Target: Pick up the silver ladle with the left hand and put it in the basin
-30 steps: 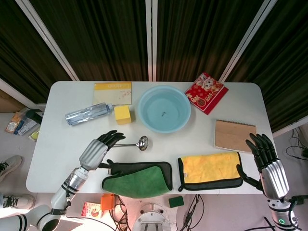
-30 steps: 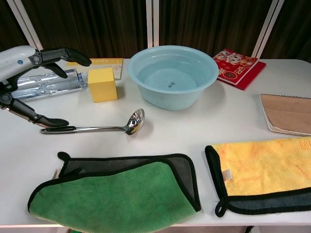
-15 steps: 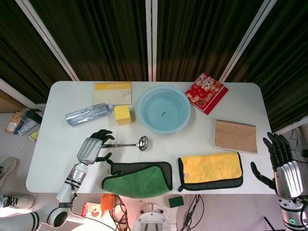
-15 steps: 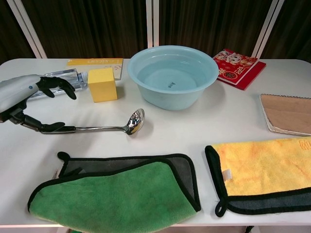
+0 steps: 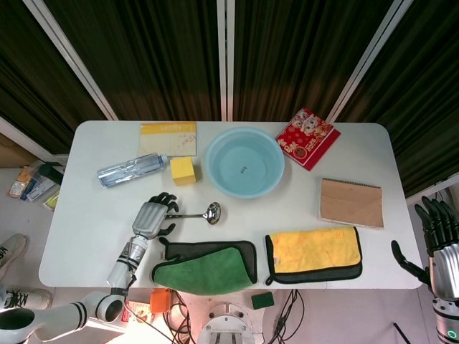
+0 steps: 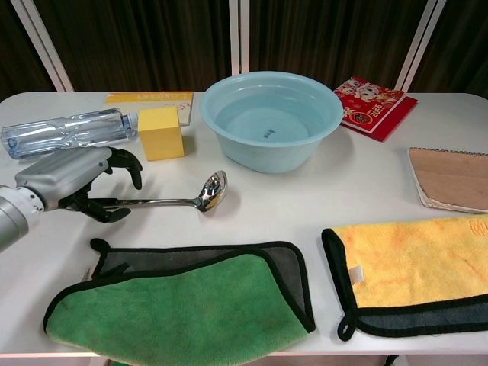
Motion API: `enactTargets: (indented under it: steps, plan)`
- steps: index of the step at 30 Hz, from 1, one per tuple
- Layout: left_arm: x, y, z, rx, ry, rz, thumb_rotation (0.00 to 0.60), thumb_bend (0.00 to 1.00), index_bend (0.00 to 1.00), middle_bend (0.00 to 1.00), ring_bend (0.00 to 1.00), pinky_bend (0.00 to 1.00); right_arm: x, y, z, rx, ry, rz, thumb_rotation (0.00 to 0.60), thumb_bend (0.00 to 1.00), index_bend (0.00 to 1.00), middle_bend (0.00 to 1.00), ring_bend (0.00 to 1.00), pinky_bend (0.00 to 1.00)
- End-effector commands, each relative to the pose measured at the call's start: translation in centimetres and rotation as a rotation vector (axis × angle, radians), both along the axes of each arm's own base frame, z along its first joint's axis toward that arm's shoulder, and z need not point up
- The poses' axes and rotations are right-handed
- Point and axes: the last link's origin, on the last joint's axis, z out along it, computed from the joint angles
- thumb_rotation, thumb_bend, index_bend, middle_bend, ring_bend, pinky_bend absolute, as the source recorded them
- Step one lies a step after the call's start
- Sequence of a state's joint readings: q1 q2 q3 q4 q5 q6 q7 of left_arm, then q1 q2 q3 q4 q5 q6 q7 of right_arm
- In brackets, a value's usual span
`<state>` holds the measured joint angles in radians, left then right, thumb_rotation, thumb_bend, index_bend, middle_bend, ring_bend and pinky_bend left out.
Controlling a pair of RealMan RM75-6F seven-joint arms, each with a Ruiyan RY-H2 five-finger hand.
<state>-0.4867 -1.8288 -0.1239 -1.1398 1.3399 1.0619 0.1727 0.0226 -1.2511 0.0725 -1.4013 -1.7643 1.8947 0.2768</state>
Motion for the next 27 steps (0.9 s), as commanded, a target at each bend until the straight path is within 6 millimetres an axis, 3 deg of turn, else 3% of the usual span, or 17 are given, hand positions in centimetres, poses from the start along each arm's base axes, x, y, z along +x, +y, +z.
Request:
enactTargets:
  steps: [1,13,27]
  plan:
    - [-0.34,0.33,-0.42,0.005,0.028,0.008,0.600,0.27,0.42,0.23,0.15,0.25,-0.15,-0.04,0.06,-0.001,-0.001,-0.007,0.600,0.35,0.00,0.00,0.00,0.00]
    - [-0.69,0.82,-0.88,0.003,0.033,0.009,0.600,0.34,0.48,0.23,0.14,0.25,-0.34,-0.14,0.05,-0.002,0.004,-0.017,0.600,0.34,0.00,0.00,0.00,0.00]
    - [-1.17,1.00,-1.29,0.005,0.074,0.014,0.600,0.34,0.48,0.23,0.14,0.24,-0.61,-0.22,0.16,0.001,0.009,-0.021,0.600,0.34,0.00,0.00,0.00,0.00]
